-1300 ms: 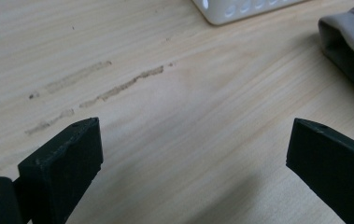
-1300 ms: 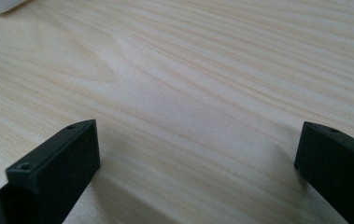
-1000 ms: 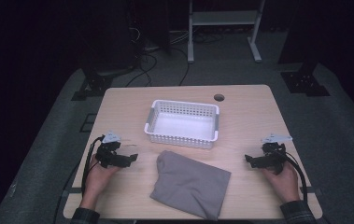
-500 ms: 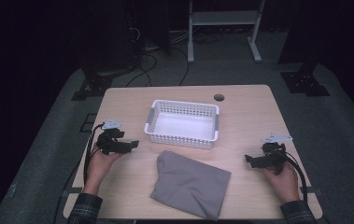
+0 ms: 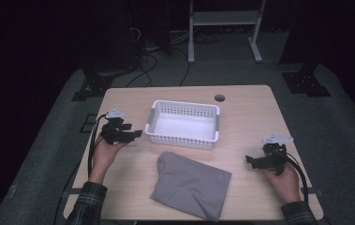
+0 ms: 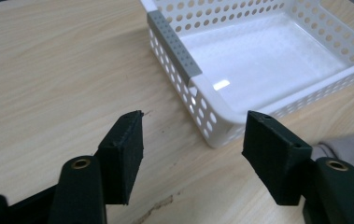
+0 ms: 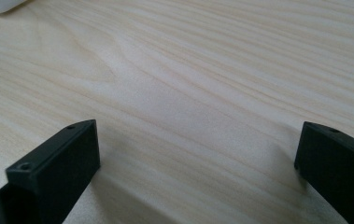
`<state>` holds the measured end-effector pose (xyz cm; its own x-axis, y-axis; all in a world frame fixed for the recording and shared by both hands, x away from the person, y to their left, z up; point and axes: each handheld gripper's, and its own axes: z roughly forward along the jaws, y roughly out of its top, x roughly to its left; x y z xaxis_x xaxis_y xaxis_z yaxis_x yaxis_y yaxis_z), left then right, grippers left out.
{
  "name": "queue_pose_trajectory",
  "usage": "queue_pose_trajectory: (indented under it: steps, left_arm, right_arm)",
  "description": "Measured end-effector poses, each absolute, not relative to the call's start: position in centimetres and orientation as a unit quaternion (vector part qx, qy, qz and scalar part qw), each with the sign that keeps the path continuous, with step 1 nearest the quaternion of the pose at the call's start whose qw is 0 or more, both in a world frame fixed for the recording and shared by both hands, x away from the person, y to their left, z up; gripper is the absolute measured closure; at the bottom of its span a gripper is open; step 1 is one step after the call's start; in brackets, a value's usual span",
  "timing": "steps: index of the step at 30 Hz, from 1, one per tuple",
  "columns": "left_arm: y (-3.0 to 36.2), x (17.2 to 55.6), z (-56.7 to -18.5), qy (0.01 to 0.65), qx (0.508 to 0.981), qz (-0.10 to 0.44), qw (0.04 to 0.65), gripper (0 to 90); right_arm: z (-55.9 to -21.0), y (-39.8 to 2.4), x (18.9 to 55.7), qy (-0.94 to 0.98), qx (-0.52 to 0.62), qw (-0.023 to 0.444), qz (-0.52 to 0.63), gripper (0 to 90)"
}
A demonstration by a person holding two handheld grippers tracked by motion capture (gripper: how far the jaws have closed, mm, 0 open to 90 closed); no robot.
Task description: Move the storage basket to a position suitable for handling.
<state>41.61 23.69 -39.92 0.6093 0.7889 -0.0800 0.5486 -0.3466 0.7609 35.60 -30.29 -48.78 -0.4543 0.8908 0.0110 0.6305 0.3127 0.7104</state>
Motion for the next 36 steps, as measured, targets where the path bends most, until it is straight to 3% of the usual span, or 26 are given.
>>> queue_pose_trajectory:
  steps: [18,36]
  left_arm:
    - [21.8,44.7,-39.9,0.427,0.807,0.125,0.388,63.2]
    - [20.8,45.0,-40.4,0.432,0.809,0.106,0.384,71.4]
  right_arm:
    - [-48.8,-30.3,35.6,0.786,0.484,0.197,0.331,0.0]
    - [-48.8,-30.3,35.6,0.786,0.484,0.197,0.331,0.0]
